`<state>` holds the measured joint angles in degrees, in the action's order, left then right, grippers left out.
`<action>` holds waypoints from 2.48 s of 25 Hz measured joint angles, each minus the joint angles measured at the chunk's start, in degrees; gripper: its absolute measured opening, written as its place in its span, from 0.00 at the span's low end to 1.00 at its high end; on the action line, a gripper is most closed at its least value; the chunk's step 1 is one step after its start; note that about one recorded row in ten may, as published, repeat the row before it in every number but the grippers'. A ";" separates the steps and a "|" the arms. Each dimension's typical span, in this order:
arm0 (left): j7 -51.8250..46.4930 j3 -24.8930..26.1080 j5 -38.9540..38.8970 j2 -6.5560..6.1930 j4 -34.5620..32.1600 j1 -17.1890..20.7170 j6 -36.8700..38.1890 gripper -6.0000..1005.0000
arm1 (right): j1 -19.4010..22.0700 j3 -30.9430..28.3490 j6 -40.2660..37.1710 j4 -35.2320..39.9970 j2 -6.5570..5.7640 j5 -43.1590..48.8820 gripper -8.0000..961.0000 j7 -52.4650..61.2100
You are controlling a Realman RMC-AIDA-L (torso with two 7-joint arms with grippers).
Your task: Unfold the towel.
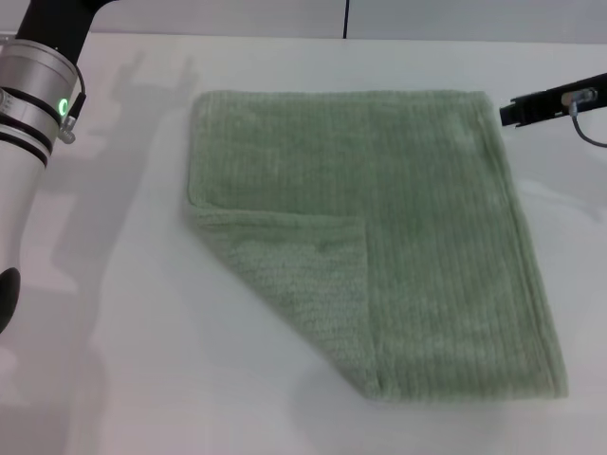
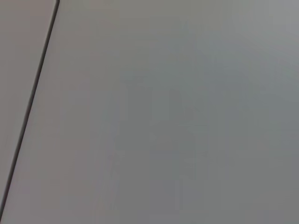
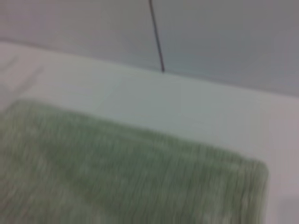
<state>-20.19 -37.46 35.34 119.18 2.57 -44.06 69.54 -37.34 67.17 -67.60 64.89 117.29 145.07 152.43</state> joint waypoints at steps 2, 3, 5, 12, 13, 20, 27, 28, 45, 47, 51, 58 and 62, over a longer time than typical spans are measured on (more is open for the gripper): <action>-0.01 -0.07 0.00 0.00 -0.01 0.04 0.41 0.77 | -1.89 -0.70 -2.81 -1.60 -0.54 0.87 0.01 -0.04; -0.01 -0.15 0.00 0.00 -0.02 0.06 0.73 0.77 | -3.05 -0.75 -4.11 -3.06 -1.02 1.23 0.01 -0.17; -0.02 -0.21 0.00 0.00 -0.02 0.10 1.15 0.77 | -4.92 -0.77 -5.52 -5.62 -1.84 2.02 0.01 -0.30; -0.10 -0.13 0.00 0.00 0.24 0.00 1.86 0.77 | -11.03 -1.29 -6.87 -16.45 -4.70 3.70 0.01 -2.89; -0.10 -0.11 0.00 0.00 0.28 0.00 1.97 0.77 | -11.77 -1.57 -6.79 -17.84 -5.01 3.77 0.01 -3.63; -0.86 -0.21 -0.01 0.00 0.42 -0.28 2.52 0.77 | -15.19 -2.64 -5.89 -24.82 -6.03 3.94 0.01 -7.37; -0.90 -0.35 0.00 0.00 0.42 -0.70 2.59 0.76 | -17.24 -3.18 -3.65 -30.97 -6.85 3.94 0.01 -10.37; -0.90 -0.34 -0.01 0.00 0.42 -0.74 2.59 0.76 | -17.49 -3.19 -3.24 -31.77 -6.90 3.88 0.01 -10.83; -0.91 -0.33 -0.01 0.00 0.45 -1.21 2.56 0.76 | -18.57 -3.70 -0.52 -36.66 -6.54 2.07 0.01 -15.25; -0.91 -0.34 -0.01 0.00 0.54 -1.21 2.54 0.76 | -18.57 -3.73 -0.32 -37.25 -6.52 2.03 0.01 -15.54; -0.91 -0.33 -0.01 0.00 0.67 -1.21 2.53 0.76 | -18.62 -3.81 -0.15 -38.21 -6.47 1.93 0.01 -16.23; -0.91 -0.34 -0.01 0.00 0.82 -1.21 2.53 0.76 | -18.65 -3.80 0.51 -39.10 -6.38 1.79 0.01 -16.63; -0.90 -0.34 -0.01 0.00 0.95 -1.29 2.61 0.76 | -18.64 -3.80 0.64 -39.23 -6.37 1.79 0.01 -16.64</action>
<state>-21.09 -37.79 35.33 119.18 3.52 -45.35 72.15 -55.98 63.37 -66.96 25.66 110.92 146.86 135.79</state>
